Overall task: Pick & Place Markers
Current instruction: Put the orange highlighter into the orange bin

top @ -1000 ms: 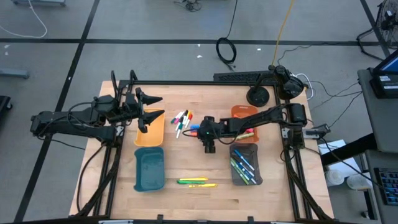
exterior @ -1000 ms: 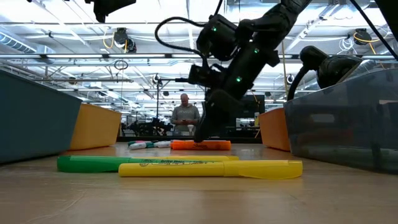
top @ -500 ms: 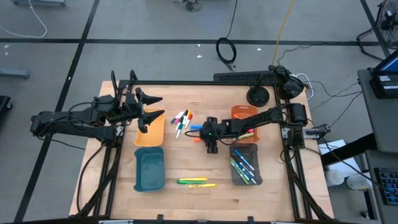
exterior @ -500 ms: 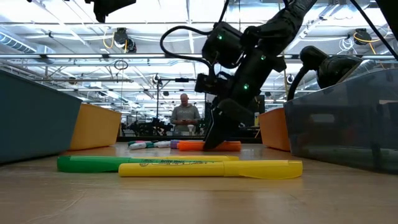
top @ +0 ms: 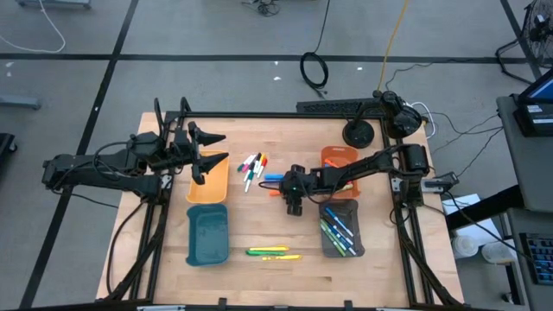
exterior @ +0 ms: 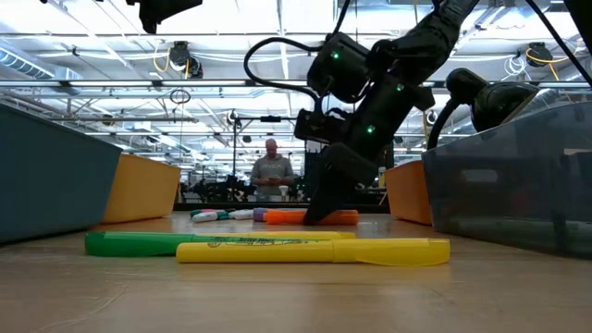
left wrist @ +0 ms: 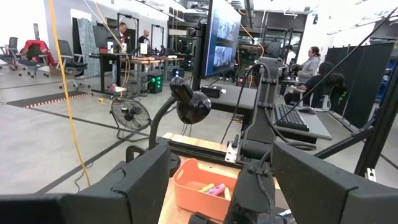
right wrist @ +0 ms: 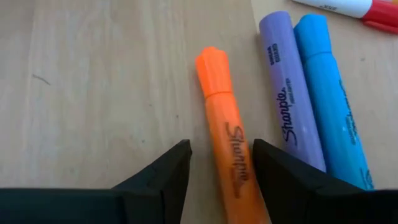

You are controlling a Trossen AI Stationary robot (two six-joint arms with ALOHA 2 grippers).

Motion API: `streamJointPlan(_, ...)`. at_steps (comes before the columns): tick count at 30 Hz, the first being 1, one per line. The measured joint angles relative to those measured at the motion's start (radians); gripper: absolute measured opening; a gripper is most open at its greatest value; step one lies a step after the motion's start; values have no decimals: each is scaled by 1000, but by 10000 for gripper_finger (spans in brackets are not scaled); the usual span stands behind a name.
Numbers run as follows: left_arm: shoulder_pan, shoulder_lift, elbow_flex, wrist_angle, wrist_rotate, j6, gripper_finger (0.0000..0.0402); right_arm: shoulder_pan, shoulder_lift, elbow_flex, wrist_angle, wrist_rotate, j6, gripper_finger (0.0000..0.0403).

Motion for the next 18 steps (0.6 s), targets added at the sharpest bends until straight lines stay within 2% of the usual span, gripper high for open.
streamJointPlan(8, 0, 0, 0, 0, 0, 0, 282, 11, 2, -1, -6, -5, -19, 163)
streamJointPlan(18, 0, 0, 0, 0, 0, 0, 282, 11, 3, -2, -9, -9, -19, 140)
